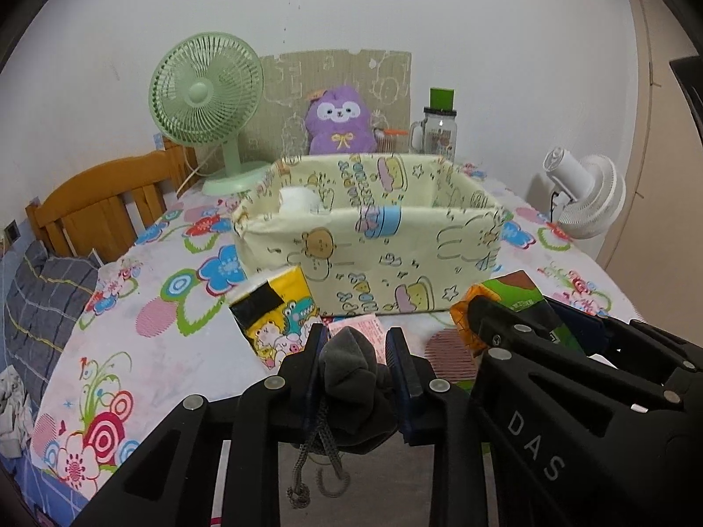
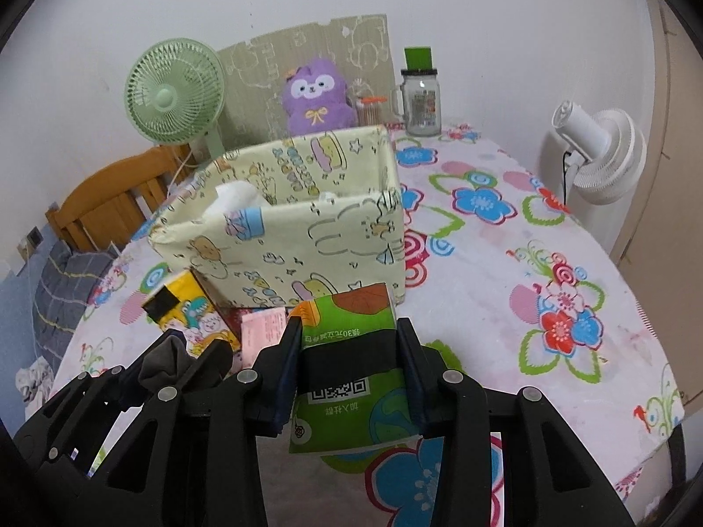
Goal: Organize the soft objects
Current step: 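Lift both held items and carry them over the yellow basket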
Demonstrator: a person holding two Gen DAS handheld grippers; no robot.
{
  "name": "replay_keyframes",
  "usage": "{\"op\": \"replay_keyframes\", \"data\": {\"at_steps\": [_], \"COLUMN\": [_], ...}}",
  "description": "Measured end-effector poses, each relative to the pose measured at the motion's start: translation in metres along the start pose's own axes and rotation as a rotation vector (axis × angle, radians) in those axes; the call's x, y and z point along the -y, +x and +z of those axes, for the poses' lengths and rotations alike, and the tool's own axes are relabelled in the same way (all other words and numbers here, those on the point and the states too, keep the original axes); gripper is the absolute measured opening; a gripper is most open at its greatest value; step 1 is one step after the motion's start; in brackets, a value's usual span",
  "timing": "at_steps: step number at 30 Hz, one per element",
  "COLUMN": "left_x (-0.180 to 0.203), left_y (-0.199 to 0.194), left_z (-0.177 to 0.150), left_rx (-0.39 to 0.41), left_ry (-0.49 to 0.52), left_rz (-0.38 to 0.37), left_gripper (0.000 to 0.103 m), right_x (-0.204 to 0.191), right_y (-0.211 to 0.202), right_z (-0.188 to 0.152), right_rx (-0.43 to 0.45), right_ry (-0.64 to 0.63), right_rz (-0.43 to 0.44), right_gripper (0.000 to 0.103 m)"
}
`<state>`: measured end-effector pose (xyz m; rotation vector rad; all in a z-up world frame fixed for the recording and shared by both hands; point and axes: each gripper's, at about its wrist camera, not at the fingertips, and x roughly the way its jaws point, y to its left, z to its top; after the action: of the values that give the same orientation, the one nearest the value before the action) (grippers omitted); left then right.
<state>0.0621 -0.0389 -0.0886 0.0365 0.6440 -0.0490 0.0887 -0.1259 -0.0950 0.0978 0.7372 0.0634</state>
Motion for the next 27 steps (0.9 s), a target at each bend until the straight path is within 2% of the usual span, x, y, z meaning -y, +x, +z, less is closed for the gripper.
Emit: {"op": "replay_keyframes", "data": {"at_steps": [27], "left_x": [0.001], "left_y": [-0.083], "left_z": [0.047], "left_rx": [0.164], "left_ry": [0.010], "left_rz": [-0.021], "left_gripper": [0.026], "right_x": [-0.011], "right_y": [-0.097], "right_z": [0.039], "right_rx": [0.184], "right_ry": [-0.007], "right_rz": [-0.010], "right_gripper": [0.044]}}
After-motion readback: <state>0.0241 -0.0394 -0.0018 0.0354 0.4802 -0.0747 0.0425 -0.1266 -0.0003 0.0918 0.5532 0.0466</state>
